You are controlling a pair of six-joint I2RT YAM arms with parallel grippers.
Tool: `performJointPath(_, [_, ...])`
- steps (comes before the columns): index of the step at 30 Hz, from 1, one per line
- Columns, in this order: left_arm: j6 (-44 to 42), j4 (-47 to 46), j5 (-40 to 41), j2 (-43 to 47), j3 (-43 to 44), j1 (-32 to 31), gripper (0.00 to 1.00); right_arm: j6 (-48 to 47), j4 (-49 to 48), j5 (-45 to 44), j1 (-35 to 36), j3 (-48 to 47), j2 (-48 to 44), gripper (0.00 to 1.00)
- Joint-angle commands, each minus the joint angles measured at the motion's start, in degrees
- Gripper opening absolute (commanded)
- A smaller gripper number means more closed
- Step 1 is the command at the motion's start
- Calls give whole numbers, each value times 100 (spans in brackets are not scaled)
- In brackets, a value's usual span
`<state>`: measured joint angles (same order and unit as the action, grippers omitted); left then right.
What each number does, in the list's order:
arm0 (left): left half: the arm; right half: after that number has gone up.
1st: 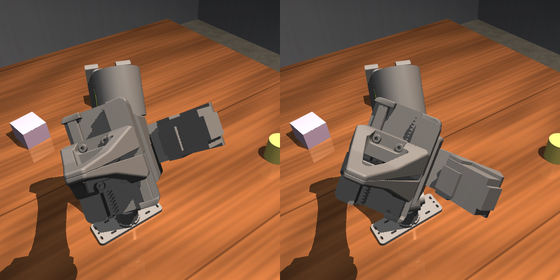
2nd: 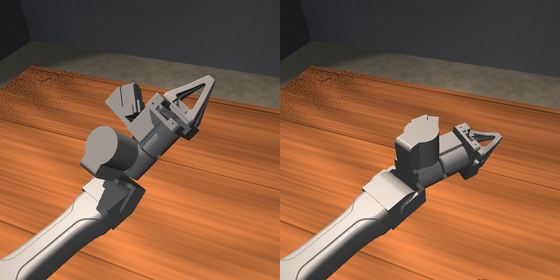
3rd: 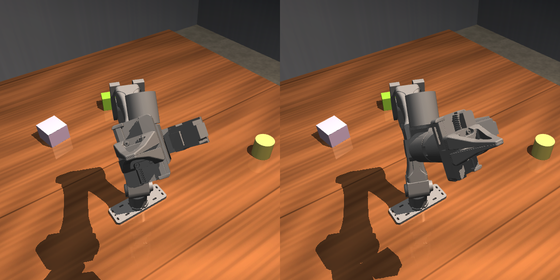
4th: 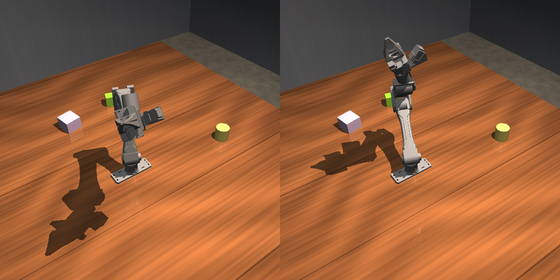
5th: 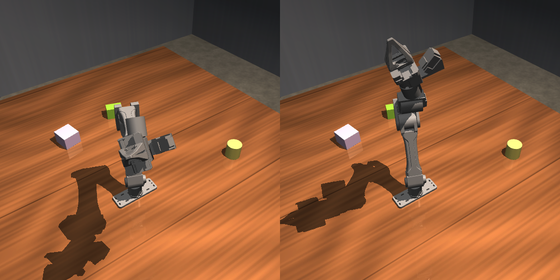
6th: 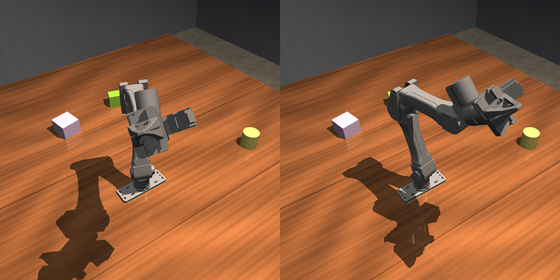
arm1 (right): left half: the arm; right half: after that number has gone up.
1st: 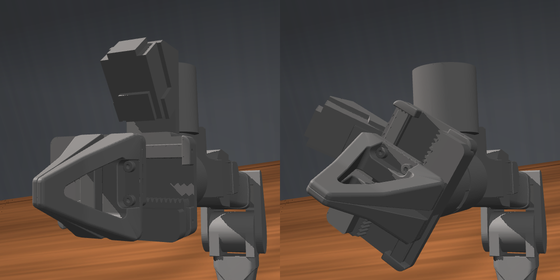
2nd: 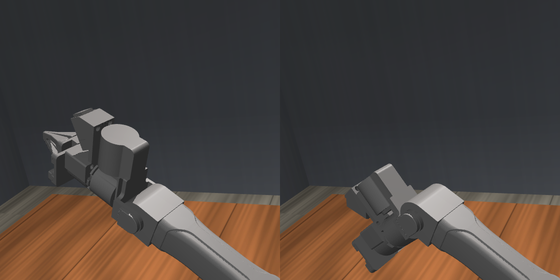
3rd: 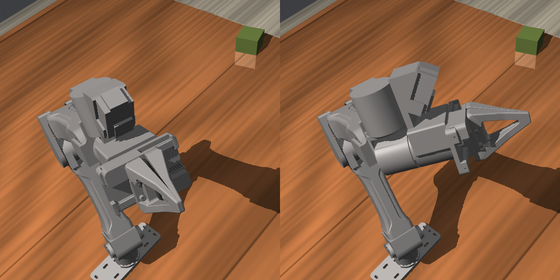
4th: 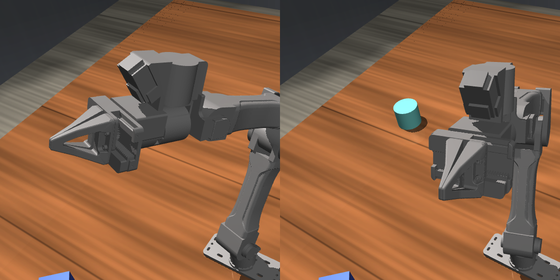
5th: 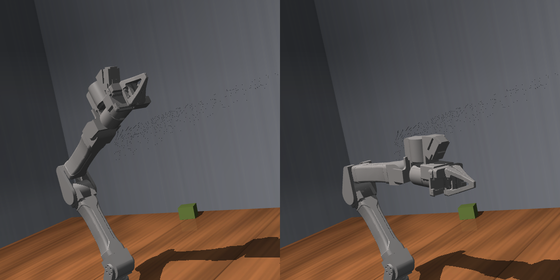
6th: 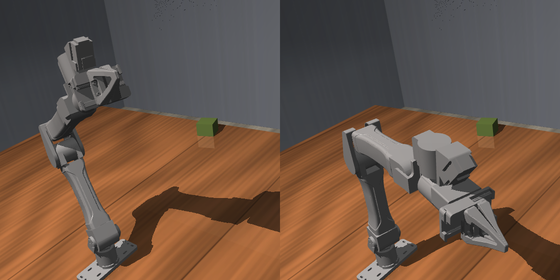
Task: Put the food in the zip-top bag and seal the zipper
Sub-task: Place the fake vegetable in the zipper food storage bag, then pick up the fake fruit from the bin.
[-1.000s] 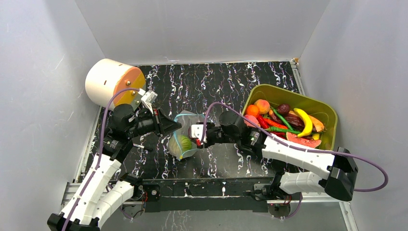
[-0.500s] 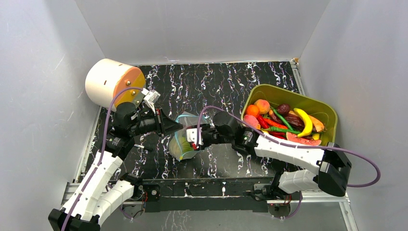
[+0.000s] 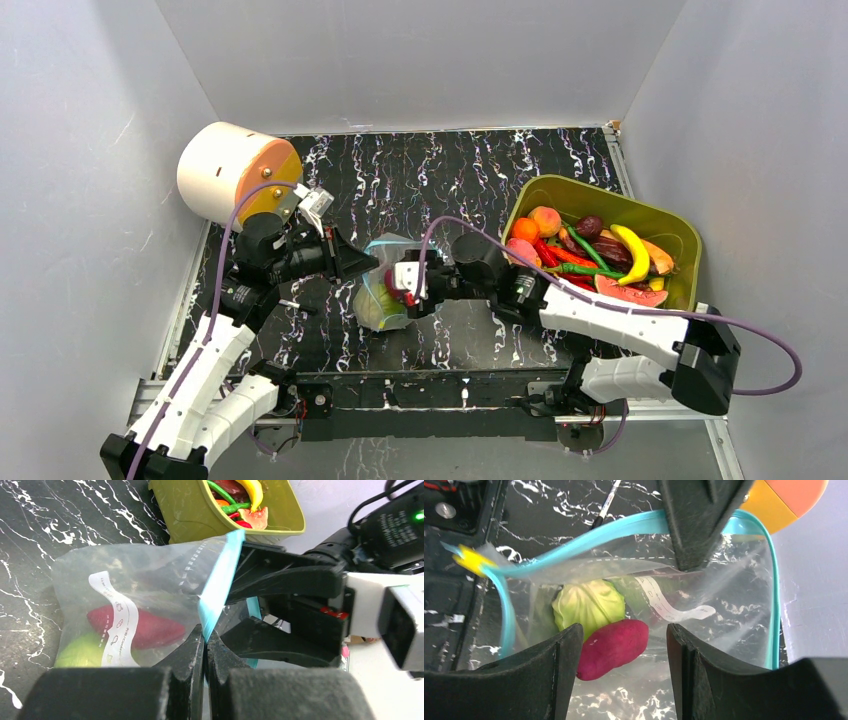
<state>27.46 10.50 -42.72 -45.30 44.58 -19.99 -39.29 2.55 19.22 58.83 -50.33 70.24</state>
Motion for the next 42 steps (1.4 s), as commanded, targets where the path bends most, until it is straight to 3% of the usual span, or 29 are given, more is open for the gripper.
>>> performJointPath(1, [-251,9,252,114,61,-13,0,931,-126,-107,24,-174,-415,60])
performJointPath(7, [-828,235,696,162,15,-7,0,2353,-355,-245,23,-393,-857,57])
performJointPath(12, [-1250,329,937,172,-12,-10,0,3770,-374,-1759,23,-892,-1049,59])
performJointPath(16, [-1434,255,922,244,-116,-9,0,4058,201,-2581,21,-1380,-943,58])
performJointPath(21, [-1617,148,943,330,-381,-13,0,4566,1146,-4547,10,-1887,-697,58])
performJointPath(25, [-1728,125,887,328,-512,-6,0,4749,1495,-5201,-67,-1937,-607,58])
performJointPath(31, [-1783,-3,702,467,-655,-12,0,5189,2192,-5271,-747,-1964,-433,59])
performJointPath(42, [-1827,40,726,680,-705,-6,0,6070,2672,-5145,-2937,-1644,-261,57])
